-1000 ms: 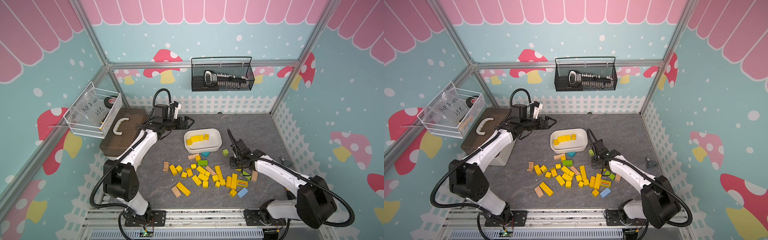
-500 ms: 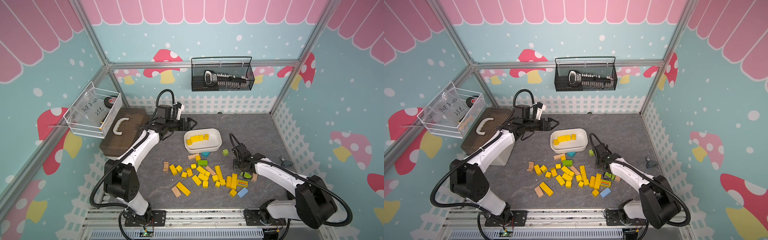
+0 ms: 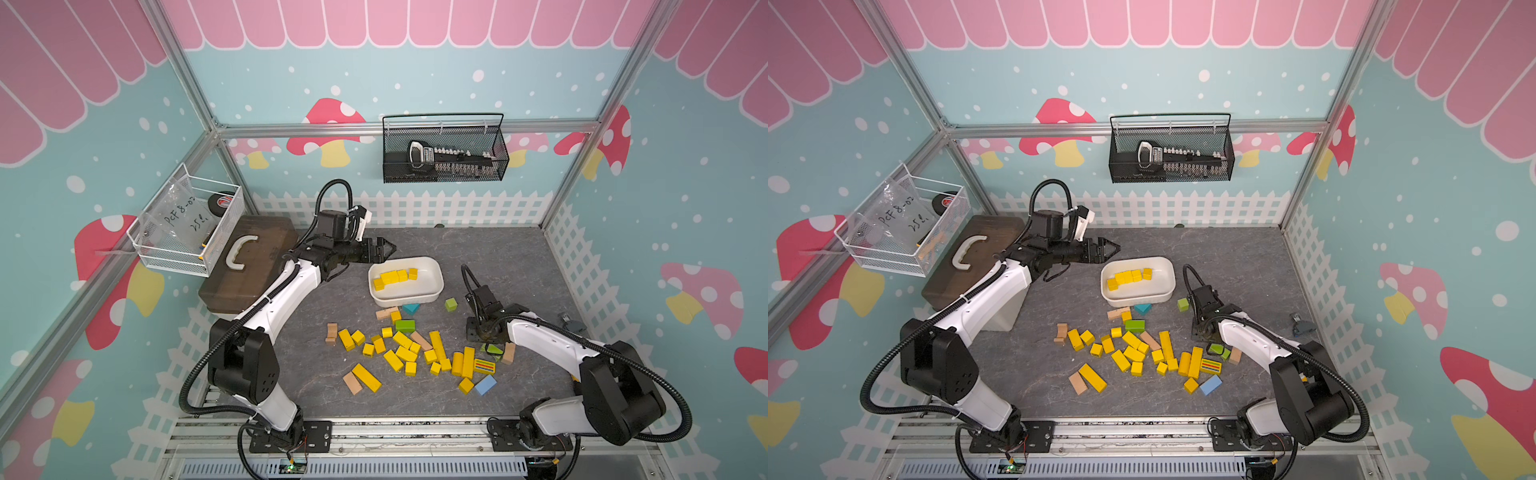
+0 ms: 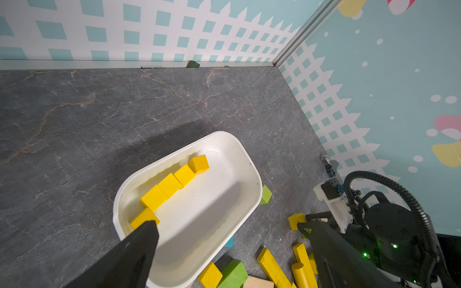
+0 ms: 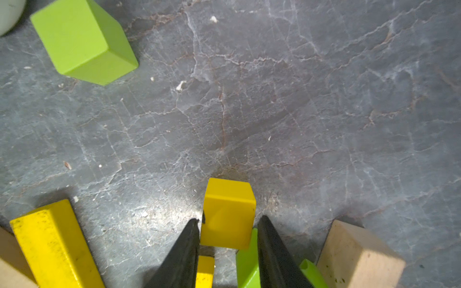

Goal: Pick out the yellow building blocks
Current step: Pick up the building block from the center of the board.

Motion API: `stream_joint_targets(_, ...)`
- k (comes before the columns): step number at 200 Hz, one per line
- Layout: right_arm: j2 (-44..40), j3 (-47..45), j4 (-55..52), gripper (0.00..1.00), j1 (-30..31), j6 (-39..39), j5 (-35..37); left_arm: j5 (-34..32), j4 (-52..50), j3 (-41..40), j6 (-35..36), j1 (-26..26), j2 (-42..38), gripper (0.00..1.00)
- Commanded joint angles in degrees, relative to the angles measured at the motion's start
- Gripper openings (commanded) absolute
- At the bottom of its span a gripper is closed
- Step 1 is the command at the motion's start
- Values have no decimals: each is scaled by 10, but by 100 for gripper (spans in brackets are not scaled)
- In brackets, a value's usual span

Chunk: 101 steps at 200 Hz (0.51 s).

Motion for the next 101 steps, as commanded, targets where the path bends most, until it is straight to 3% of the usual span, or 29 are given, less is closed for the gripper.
stream_joint_targets(1,3,5,3,36,-6,7,-7,-8,-11,19,11,-2,2,100)
stream_joint_targets(76,24,10,4,35,-16,5,-27,-8,-14,20,13,-4,0,100)
stream_joint_targets(101,21,8,6,28,-17,5,-27,-8,-14,20,13,-3,-1,99)
